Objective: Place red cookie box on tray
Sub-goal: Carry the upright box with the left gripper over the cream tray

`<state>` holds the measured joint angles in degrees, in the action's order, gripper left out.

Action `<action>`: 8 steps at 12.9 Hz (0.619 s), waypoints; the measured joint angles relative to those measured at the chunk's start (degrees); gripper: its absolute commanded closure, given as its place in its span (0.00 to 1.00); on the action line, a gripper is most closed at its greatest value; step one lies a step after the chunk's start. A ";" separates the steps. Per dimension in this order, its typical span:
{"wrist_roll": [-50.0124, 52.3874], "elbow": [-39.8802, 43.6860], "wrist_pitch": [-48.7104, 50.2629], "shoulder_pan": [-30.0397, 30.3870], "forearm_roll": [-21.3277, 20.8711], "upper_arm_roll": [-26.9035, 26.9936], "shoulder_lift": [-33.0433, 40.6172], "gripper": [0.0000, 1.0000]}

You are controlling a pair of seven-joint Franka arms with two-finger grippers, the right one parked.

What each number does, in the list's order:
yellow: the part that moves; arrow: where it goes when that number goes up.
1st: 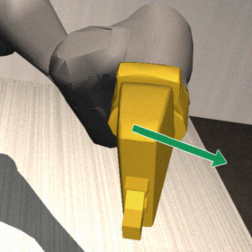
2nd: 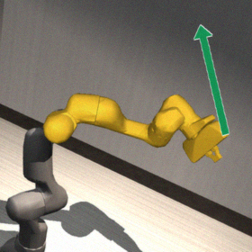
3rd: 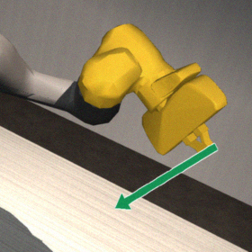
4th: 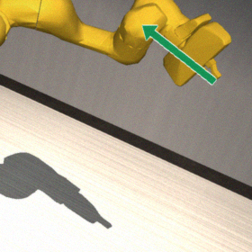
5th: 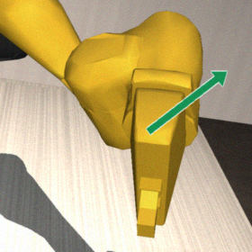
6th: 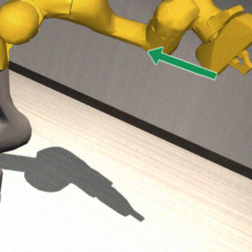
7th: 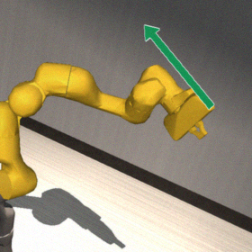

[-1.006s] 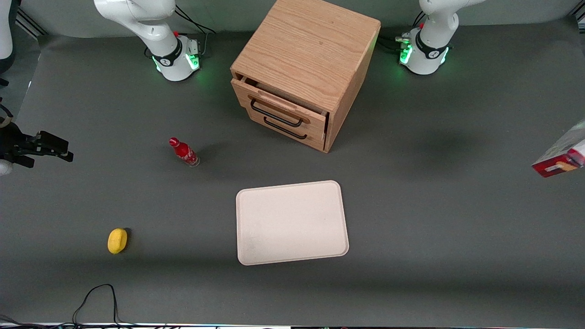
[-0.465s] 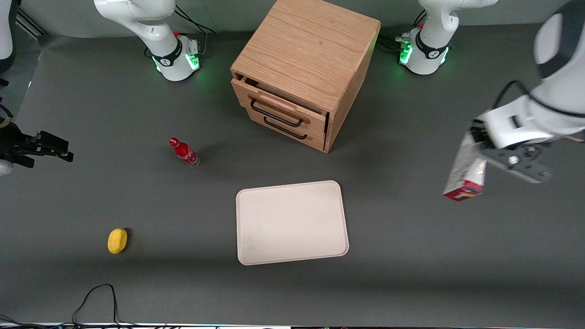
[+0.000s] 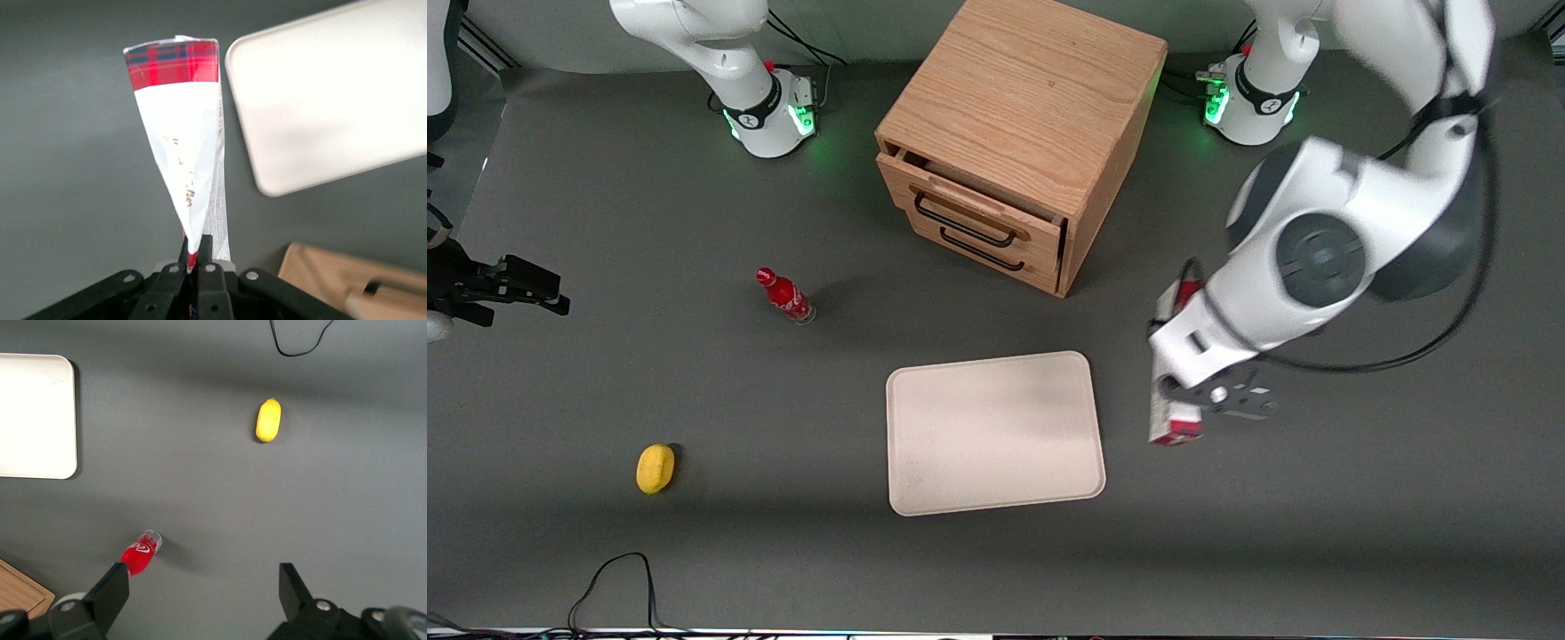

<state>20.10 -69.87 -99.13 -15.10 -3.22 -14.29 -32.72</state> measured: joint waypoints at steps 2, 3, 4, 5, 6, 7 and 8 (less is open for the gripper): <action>5.81 0.94 -7.13 -2.86 -0.29 0.04 -6.36 1.00; 8.41 1.54 -10.00 -3.99 -0.45 0.06 -9.18 1.00; 10.99 2.47 -12.04 -4.91 -0.53 0.06 -11.69 1.00; 12.78 3.79 -12.96 -5.64 -0.57 0.08 -13.84 1.00; 13.89 5.17 -13.12 -6.24 -0.60 0.18 -15.64 1.00; 14.54 6.15 -13.12 -6.69 -0.62 0.55 -16.80 1.00; 14.93 6.77 -13.13 -7.04 -0.63 1.01 -17.52 1.00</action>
<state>35.03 -63.10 -112.26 -22.14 -3.85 -13.28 -50.24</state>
